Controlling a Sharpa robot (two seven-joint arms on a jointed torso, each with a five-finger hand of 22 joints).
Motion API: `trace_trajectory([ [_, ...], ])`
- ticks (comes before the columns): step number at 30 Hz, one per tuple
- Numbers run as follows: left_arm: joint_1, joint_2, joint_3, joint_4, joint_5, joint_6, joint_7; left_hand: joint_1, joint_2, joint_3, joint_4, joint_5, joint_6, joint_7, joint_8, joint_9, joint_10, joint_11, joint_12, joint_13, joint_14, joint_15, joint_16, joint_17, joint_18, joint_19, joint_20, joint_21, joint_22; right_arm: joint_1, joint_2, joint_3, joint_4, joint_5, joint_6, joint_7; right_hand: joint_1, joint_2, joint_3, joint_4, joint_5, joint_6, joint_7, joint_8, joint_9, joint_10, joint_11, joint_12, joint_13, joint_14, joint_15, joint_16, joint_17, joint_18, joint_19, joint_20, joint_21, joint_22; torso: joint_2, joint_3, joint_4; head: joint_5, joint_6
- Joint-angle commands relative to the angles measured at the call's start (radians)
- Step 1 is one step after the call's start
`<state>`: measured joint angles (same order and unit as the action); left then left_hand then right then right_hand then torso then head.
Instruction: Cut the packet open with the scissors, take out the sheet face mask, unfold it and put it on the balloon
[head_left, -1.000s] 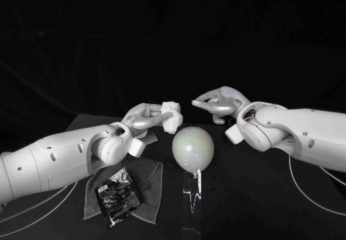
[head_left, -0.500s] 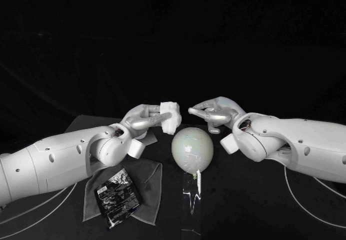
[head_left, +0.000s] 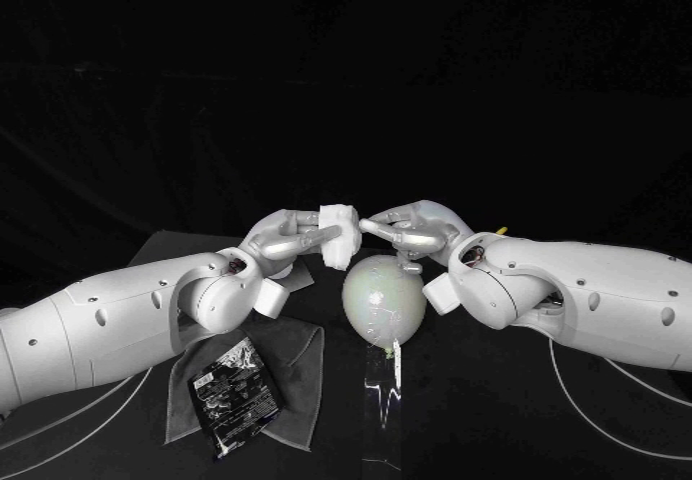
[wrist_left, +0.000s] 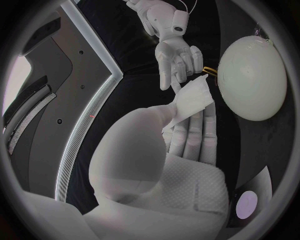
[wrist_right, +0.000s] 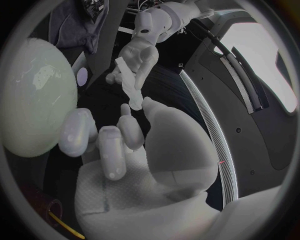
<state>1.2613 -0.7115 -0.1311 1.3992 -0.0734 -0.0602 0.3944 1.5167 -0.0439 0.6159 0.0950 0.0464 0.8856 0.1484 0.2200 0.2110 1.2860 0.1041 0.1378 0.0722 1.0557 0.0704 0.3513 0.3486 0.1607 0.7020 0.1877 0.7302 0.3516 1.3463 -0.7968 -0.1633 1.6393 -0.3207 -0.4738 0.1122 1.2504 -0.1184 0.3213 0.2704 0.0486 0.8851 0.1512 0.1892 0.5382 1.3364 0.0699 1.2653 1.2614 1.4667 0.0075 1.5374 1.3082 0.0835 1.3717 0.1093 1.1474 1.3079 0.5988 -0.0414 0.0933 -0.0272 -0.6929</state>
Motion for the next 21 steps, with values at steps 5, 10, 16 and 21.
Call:
trace_trajectory([
  [5, 0.001, 0.000, 0.002, 0.005, 0.003, 0.024, 0.005, -0.012, 0.000, 0.059, -0.062, 0.002, -0.004, -0.001, -0.004, -0.001, 0.007, -0.013, 0.006, 0.002, -0.009, 0.000, 0.006, 0.003, -0.016, -0.006, 0.000, 0.007, 0.004, -0.002, 0.009, 0.000, -0.011, 0.047, 0.046, 0.024, 0.011, -0.003, -0.009, 0.000, 0.004, -0.003, 0.006, -0.007, -0.002, 0.001, 0.004, 0.006, 0.002, 0.071, -0.003, 0.002, 0.143, 0.002, 0.004, 0.000, -0.005, 0.148, 0.000, 0.0001, -0.0002, 0.001, 0.001],
  [10, 0.000, -0.001, 0.002, 0.007, 0.002, 0.026, 0.006, -0.015, 0.000, 0.061, -0.066, 0.002, -0.004, -0.001, -0.005, -0.002, 0.006, -0.014, 0.007, 0.002, -0.010, 0.000, 0.008, 0.005, -0.015, -0.008, 0.000, 0.011, 0.006, -0.002, 0.012, 0.000, -0.016, 0.049, 0.049, 0.021, 0.012, -0.002, -0.010, 0.001, 0.004, -0.002, 0.006, -0.007, -0.002, 0.001, 0.004, 0.006, 0.003, 0.072, -0.003, 0.003, 0.144, 0.002, 0.004, 0.000, -0.003, 0.148, 0.000, -0.0001, -0.0007, 0.001, 0.001],
  [16, 0.000, -0.002, 0.002, 0.008, 0.001, 0.026, 0.008, -0.019, 0.000, 0.063, -0.070, 0.002, -0.002, 0.000, -0.005, -0.002, 0.006, -0.014, 0.010, 0.002, -0.011, -0.001, 0.011, 0.008, -0.014, -0.011, 0.001, 0.016, 0.010, -0.003, 0.013, 0.000, -0.022, 0.048, 0.051, 0.013, 0.012, -0.001, -0.010, 0.001, 0.004, -0.002, 0.006, -0.007, -0.003, 0.001, 0.004, 0.006, 0.003, 0.072, -0.003, 0.003, 0.144, 0.002, 0.004, 0.000, -0.004, 0.148, -0.001, -0.0003, 0.0000, 0.000, 0.002],
  [21, 0.000, -0.002, 0.002, 0.009, 0.001, 0.026, 0.009, -0.020, 0.001, 0.063, -0.071, 0.002, -0.002, 0.001, -0.005, -0.002, 0.006, -0.014, 0.011, 0.002, -0.011, -0.001, 0.012, 0.008, -0.014, -0.011, 0.001, 0.018, 0.011, -0.005, 0.016, 0.000, -0.024, 0.044, 0.059, 0.006, 0.017, 0.001, -0.013, 0.002, 0.004, 0.002, 0.005, -0.007, -0.004, 0.002, 0.004, 0.008, 0.005, 0.072, -0.003, 0.003, 0.144, 0.003, 0.004, 0.000, -0.005, 0.148, -0.001, 0.0000, -0.0003, 0.001, 0.003],
])
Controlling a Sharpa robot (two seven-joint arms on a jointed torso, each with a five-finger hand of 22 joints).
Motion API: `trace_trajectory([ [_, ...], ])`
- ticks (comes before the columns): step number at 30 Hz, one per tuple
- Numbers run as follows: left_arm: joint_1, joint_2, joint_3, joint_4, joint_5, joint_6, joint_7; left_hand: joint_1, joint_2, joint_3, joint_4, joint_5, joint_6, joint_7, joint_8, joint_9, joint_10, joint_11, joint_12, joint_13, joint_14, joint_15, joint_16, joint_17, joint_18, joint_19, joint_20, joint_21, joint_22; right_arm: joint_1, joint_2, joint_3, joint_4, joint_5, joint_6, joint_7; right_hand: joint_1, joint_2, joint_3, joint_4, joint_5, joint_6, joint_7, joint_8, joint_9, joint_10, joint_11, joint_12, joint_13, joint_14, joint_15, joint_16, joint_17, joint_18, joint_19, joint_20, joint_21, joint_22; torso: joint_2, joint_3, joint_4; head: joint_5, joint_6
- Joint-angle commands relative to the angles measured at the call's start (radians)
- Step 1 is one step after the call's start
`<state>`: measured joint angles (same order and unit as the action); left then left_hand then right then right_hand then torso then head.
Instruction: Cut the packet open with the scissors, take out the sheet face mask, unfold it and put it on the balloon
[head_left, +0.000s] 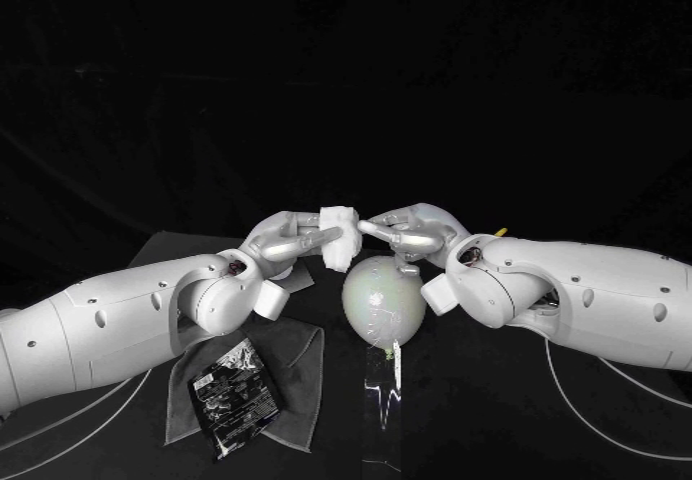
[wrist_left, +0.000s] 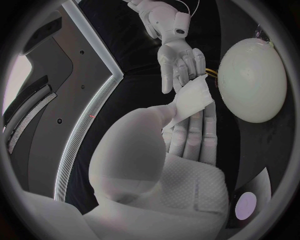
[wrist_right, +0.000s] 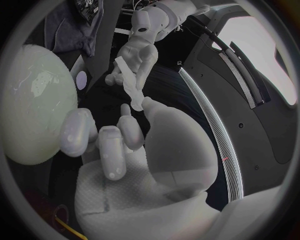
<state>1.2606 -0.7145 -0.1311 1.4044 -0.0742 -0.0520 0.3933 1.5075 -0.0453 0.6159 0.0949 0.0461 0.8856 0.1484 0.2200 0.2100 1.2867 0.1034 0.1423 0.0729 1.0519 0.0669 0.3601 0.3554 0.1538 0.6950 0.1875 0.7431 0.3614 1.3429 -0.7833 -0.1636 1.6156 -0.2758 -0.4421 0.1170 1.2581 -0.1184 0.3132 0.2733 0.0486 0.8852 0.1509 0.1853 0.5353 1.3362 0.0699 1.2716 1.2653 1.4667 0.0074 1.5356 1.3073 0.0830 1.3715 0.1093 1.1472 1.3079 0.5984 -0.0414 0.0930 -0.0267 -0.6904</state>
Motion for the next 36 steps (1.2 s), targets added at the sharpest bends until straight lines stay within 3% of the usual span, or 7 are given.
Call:
trace_trajectory([
  [1, 0.000, 0.001, 0.002, 0.004, 0.002, 0.018, 0.011, -0.011, 0.002, 0.063, -0.071, 0.002, -0.002, 0.001, -0.005, -0.001, 0.005, -0.013, 0.006, 0.001, -0.007, 0.003, 0.003, 0.001, -0.007, -0.004, 0.001, 0.005, 0.001, -0.003, 0.004, 0.000, 0.000, -0.002, 0.028, 0.000, 0.011, 0.003, -0.006, 0.000, 0.004, 0.004, 0.005, -0.003, -0.002, 0.002, 0.004, 0.002, 0.001, 0.072, -0.002, 0.004, 0.144, 0.003, 0.003, 0.000, -0.006, 0.147, 0.000, 0.0002, 0.0001, 0.001, 0.000],
  [20, 0.000, 0.000, 0.002, 0.004, 0.001, 0.020, 0.011, -0.015, 0.002, 0.066, -0.078, 0.002, -0.001, 0.001, -0.006, -0.001, 0.004, -0.014, 0.009, 0.001, -0.009, 0.002, 0.007, 0.004, -0.006, -0.007, 0.002, 0.012, 0.005, -0.009, 0.005, 0.000, 0.014, -0.033, 0.023, -0.006, 0.043, 0.024, -0.018, 0.002, 0.005, 0.038, -0.003, 0.004, -0.009, 0.008, -0.003, 0.013, 0.010, 0.072, -0.008, 0.005, 0.147, 0.003, 0.006, -0.002, 0.000, 0.149, 0.000, 0.0006, -0.0001, 0.001, -0.001],
  [36, 0.000, 0.002, 0.002, 0.003, -0.007, 0.015, 0.007, -0.018, 0.002, 0.067, -0.081, 0.002, -0.001, 0.003, -0.007, -0.002, 0.004, -0.014, 0.011, 0.000, -0.010, 0.002, 0.009, 0.006, -0.004, -0.009, 0.002, 0.016, 0.008, -0.010, -0.001, 0.000, 0.026, -0.019, -0.006, 0.032, 0.139, 0.080, 0.018, -0.043, 0.002, 0.118, -0.039, 0.038, -0.014, 0.061, -0.035, 0.068, 0.064, 0.084, -0.034, 0.014, 0.183, -0.007, 0.034, -0.023, 0.056, 0.164, 0.000, -0.0001, -0.0003, 0.002, -0.005],
])
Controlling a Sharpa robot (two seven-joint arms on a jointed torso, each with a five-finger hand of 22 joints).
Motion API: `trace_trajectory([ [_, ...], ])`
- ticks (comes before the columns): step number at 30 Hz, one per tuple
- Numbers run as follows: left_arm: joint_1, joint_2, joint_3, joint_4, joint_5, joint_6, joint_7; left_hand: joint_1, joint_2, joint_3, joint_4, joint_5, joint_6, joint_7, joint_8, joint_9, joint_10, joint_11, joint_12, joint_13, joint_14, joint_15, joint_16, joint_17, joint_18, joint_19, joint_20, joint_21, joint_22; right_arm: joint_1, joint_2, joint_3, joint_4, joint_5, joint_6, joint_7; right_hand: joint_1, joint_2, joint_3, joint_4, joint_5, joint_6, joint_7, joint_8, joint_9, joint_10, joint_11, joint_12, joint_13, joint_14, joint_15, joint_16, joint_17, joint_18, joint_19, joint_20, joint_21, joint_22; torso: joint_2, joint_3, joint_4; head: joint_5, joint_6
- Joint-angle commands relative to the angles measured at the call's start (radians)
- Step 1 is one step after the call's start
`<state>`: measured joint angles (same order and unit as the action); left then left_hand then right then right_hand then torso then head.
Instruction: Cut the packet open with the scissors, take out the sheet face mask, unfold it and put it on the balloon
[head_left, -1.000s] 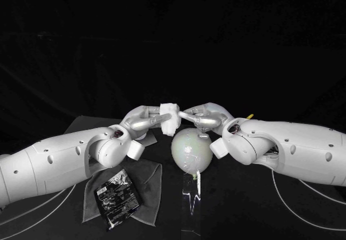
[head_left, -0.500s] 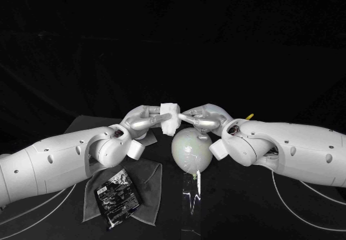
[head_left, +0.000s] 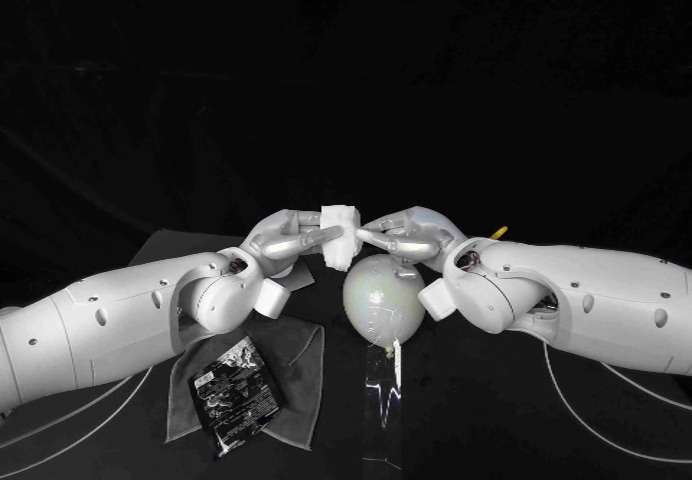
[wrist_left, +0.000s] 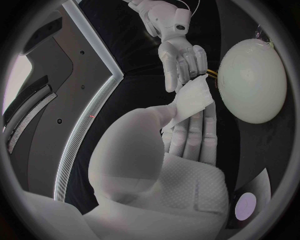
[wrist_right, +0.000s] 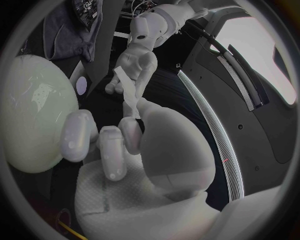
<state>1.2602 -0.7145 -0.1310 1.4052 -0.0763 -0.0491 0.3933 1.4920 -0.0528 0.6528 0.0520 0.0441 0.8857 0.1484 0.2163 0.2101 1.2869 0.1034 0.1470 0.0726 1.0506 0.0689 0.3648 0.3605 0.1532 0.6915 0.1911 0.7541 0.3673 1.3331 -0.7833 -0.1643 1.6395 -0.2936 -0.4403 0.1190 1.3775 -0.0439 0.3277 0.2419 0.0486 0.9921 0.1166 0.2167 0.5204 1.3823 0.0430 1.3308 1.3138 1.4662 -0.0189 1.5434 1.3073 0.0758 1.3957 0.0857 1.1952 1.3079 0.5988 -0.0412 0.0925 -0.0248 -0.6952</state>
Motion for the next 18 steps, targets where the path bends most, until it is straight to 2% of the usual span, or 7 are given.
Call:
trace_trajectory([
  [1, 0.001, 0.002, 0.002, 0.002, -0.005, 0.011, 0.006, -0.002, 0.010, 0.030, -0.039, 0.004, -0.001, 0.003, -0.004, -0.002, 0.004, -0.014, 0.007, 0.001, -0.008, 0.000, 0.004, 0.001, -0.004, -0.006, -0.002, 0.005, 0.002, -0.001, -0.001, 0.000, 0.002, 0.001, -0.011, 0.032, 0.025, 0.009, 0.008, -0.016, 0.002, 0.018, -0.008, 0.011, 0.002, 0.019, -0.011, 0.012, 0.020, 0.086, -0.010, 0.007, 0.187, 0.000, 0.012, -0.002, 0.011, 0.164, 0.000, -0.0003, 0.0001, 0.000, 0.000],
  [4, 0.001, 0.003, 0.002, 0.001, -0.007, 0.011, 0.005, -0.002, 0.010, 0.030, -0.039, 0.004, -0.001, 0.003, -0.004, -0.002, 0.004, -0.014, 0.007, 0.001, -0.008, 0.000, 0.004, 0.001, -0.004, -0.006, -0.002, 0.005, 0.002, -0.001, -0.002, 0.000, 0.003, 0.011, -0.018, 0.041, 0.063, 0.025, 0.037, -0.049, 0.001, 0.036, -0.022, 0.027, 0.009, 0.033, -0.024, 0.026, 0.034, 0.090, -0.022, 0.011, 0.203, -0.004, 0.020, -0.011, 0.028, 0.169, -0.001, 0.0000, 0.0003, -0.001, 0.000],
  [8, 0.001, 0.003, 0.002, 0.002, -0.009, 0.012, 0.004, -0.003, 0.009, 0.031, -0.040, 0.004, -0.001, 0.004, -0.004, -0.002, 0.003, -0.014, 0.007, 0.001, -0.008, 0.000, 0.005, 0.002, -0.004, -0.007, -0.001, 0.006, 0.002, -0.001, -0.003, 0.000, 0.005, 0.020, -0.022, 0.047, 0.098, 0.030, 0.079, -0.095, 0.001, 0.049, -0.028, 0.049, 0.021, 0.051, -0.031, 0.042, 0.053, 0.094, -0.031, 0.015, 0.217, -0.008, 0.029, -0.022, 0.047, 0.174, 0.000, -0.0002, 0.0004, 0.000, -0.002],
  [18, 0.001, 0.005, 0.002, 0.001, -0.025, 0.010, 0.003, -0.005, 0.009, 0.031, -0.041, 0.004, -0.001, 0.005, -0.004, -0.002, 0.003, -0.013, 0.008, 0.001, -0.009, 0.000, 0.006, 0.003, -0.003, -0.007, -0.001, 0.008, 0.003, -0.001, -0.007, 0.001, 0.012, 0.029, -0.025, 0.054, 0.055, 0.010, 0.168, -0.137, 0.000, 0.049, -0.032, 0.090, 0.047, 0.073, -0.035, 0.059, 0.078, 0.096, -0.035, 0.018, 0.228, -0.012, 0.038, -0.029, 0.068, 0.179, 0.000, -0.0002, 0.0003, 0.000, -0.003],
])
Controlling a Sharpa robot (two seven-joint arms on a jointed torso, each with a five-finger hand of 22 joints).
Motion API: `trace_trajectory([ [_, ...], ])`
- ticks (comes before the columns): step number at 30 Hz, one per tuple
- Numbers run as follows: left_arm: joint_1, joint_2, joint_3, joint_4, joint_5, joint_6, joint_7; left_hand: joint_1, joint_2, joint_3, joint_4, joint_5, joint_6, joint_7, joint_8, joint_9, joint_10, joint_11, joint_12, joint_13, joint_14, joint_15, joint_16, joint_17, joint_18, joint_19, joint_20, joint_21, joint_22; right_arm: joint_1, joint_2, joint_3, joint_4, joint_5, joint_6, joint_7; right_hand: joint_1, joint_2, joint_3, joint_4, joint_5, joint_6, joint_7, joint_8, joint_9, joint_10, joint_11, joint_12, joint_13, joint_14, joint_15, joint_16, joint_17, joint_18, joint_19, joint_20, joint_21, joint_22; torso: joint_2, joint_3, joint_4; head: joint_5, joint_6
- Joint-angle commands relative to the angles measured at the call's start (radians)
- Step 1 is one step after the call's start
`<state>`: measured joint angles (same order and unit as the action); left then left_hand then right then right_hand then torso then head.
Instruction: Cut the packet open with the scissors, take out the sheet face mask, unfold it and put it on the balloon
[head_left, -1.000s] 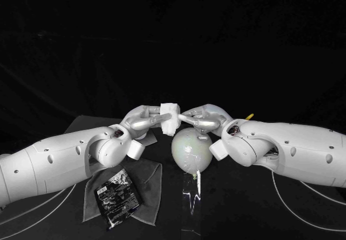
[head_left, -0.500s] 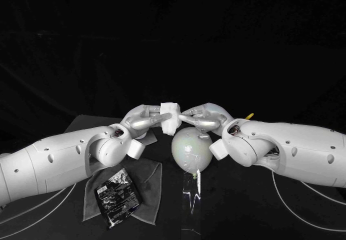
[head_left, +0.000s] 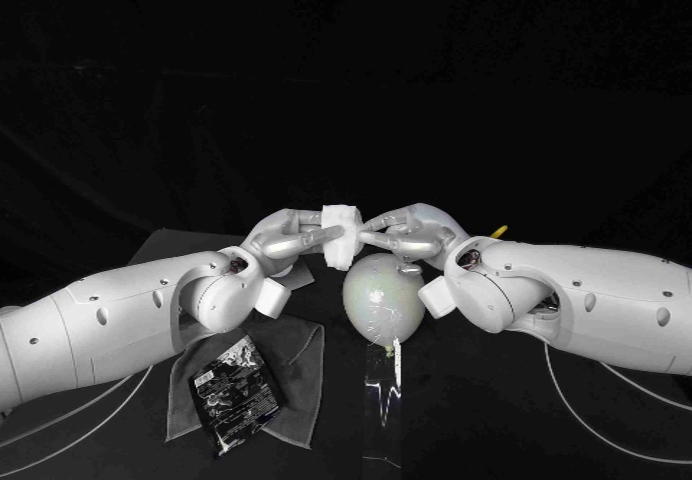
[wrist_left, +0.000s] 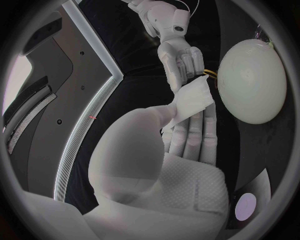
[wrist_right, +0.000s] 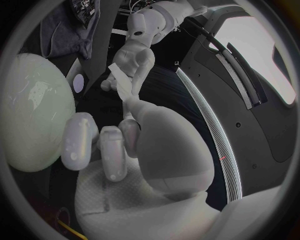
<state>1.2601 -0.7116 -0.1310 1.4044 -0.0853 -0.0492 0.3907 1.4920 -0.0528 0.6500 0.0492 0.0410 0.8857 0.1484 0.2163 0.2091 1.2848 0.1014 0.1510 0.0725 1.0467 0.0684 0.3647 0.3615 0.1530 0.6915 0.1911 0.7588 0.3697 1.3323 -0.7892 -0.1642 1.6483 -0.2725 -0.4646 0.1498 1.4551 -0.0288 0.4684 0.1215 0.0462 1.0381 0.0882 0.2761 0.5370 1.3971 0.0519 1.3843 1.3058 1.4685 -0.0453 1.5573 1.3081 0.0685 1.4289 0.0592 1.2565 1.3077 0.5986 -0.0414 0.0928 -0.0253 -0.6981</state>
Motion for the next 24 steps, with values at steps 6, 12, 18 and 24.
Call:
trace_trajectory([
  [6, 0.001, 0.004, 0.002, 0.001, -0.029, 0.004, 0.006, -0.016, 0.004, 0.037, -0.043, 0.007, 0.000, 0.014, -0.006, -0.002, -0.011, -0.005, 0.000, -0.003, -0.018, 0.005, 0.004, 0.003, -0.003, -0.019, 0.002, 0.009, 0.005, -0.001, -0.003, 0.000, 0.009, 0.014, 0.000, 0.024, -0.042, -0.011, 0.053, -0.029, 0.003, 0.001, -0.005, 0.043, 0.037, 0.063, -0.045, 0.009, 0.092, 0.095, -0.009, 0.004, 0.230, -0.005, 0.005, -0.004, 0.010, 0.179, 0.000, 0.0000, 0.0004, -0.001, -0.001],
  [12, 0.001, 0.005, 0.002, 0.000, -0.036, -0.024, -0.008, -0.026, -0.024, 0.023, -0.071, 0.007, -0.018, 0.032, -0.022, -0.008, -0.096, 0.024, -0.033, -0.009, -0.056, 0.025, 0.000, 0.005, -0.013, -0.057, 0.014, 0.018, 0.014, -0.002, -0.007, 0.001, 0.017, 0.031, -0.001, 0.027, -0.054, -0.014, 0.069, -0.037, 0.003, 0.000, -0.006, 0.050, 0.041, 0.067, -0.046, 0.013, 0.097, 0.095, -0.010, 0.005, 0.232, -0.006, 0.006, -0.005, 0.012, 0.180, 0.000, 0.0002, 0.0004, -0.001, 0.000],
  [18, 0.001, 0.006, 0.001, -0.006, -0.049, -0.075, -0.043, -0.074, -0.061, -0.028, -0.060, 0.007, -0.056, 0.075, -0.047, -0.017, -0.205, 0.070, -0.068, -0.009, -0.164, 0.070, -0.005, 0.009, -0.034, -0.128, 0.042, -0.030, -0.011, -0.002, -0.013, 0.001, 0.024, 0.051, 0.001, 0.029, -0.060, -0.015, 0.078, -0.042, 0.003, -0.001, -0.007, 0.053, 0.043, 0.069, -0.047, 0.015, 0.100, 0.095, -0.010, 0.005, 0.233, -0.006, 0.006, -0.005, 0.014, 0.180, 0.000, -0.0001, -0.0003, -0.002, 0.001],
  [24, 0.001, 0.010, 0.001, -0.020, -0.058, -0.120, -0.082, -0.101, -0.090, -0.043, -0.043, 0.006, -0.116, 0.105, -0.069, -0.029, -0.298, 0.102, -0.086, -0.009, -0.267, 0.103, -0.009, 0.011, -0.041, -0.165, 0.073, -0.103, -0.056, -0.002, -0.019, 0.001, 0.033, 0.067, 0.002, 0.031, -0.063, -0.015, 0.083, -0.044, 0.003, -0.001, -0.007, 0.055, 0.044, 0.070, -0.047, 0.016, 0.101, 0.096, -0.011, 0.005, 0.234, -0.006, 0.007, -0.005, 0.015, 0.181, 0.000, 0.0000, -0.0010, -0.003, 0.001],
])
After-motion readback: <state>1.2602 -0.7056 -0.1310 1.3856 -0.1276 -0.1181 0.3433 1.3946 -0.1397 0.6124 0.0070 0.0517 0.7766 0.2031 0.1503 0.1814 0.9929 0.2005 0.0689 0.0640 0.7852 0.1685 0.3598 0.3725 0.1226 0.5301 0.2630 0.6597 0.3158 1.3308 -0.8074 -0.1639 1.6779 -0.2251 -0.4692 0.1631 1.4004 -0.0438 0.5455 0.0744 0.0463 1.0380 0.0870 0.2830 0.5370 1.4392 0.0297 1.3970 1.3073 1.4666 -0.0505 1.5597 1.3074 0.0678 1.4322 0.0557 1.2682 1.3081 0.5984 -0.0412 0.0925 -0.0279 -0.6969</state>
